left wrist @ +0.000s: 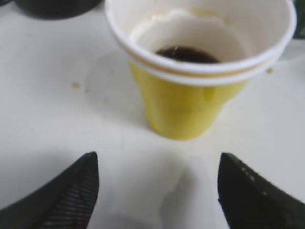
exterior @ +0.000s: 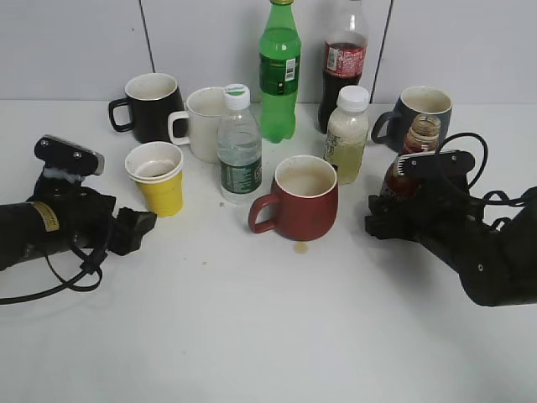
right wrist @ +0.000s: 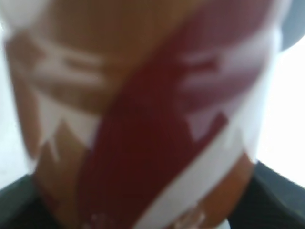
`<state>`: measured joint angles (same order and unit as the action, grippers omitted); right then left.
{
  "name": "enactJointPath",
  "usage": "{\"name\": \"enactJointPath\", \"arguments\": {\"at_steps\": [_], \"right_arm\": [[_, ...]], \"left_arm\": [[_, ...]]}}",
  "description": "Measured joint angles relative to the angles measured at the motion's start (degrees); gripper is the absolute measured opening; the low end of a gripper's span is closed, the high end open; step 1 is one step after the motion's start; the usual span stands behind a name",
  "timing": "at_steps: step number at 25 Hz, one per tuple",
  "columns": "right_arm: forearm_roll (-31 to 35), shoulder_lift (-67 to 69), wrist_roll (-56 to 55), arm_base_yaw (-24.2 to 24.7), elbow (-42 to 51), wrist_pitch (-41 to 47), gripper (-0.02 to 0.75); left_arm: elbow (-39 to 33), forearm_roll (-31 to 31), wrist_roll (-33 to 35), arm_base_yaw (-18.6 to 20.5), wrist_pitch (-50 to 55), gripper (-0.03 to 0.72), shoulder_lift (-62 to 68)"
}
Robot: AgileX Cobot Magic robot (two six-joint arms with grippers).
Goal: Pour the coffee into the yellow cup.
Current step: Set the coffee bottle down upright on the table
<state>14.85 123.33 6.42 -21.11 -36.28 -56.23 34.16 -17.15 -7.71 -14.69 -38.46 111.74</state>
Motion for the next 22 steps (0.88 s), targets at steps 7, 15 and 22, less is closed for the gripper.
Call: {"name": "enactJointPath", "arguments": {"at_steps": [7, 15, 22], "right_arm": [[0.6, -6.5, 0.0, 0.0, 0.0, 14.0, 0.608], [3.2, -18.3, 0.2, 0.0, 0.0, 36.5, 0.608], [1.7, -32.2, 0.2, 0.0, 0.0, 59.6, 0.608]], "left_arm": [[-0.5, 0.3, 0.0, -0.6, 11.8, 0.587, -6.2], [-0.5, 10.9, 0.0, -5.3, 30.4, 0.584, -18.5], [-0.5, 13.5, 0.0, -5.4, 54.2, 0.57, -33.3]]}}
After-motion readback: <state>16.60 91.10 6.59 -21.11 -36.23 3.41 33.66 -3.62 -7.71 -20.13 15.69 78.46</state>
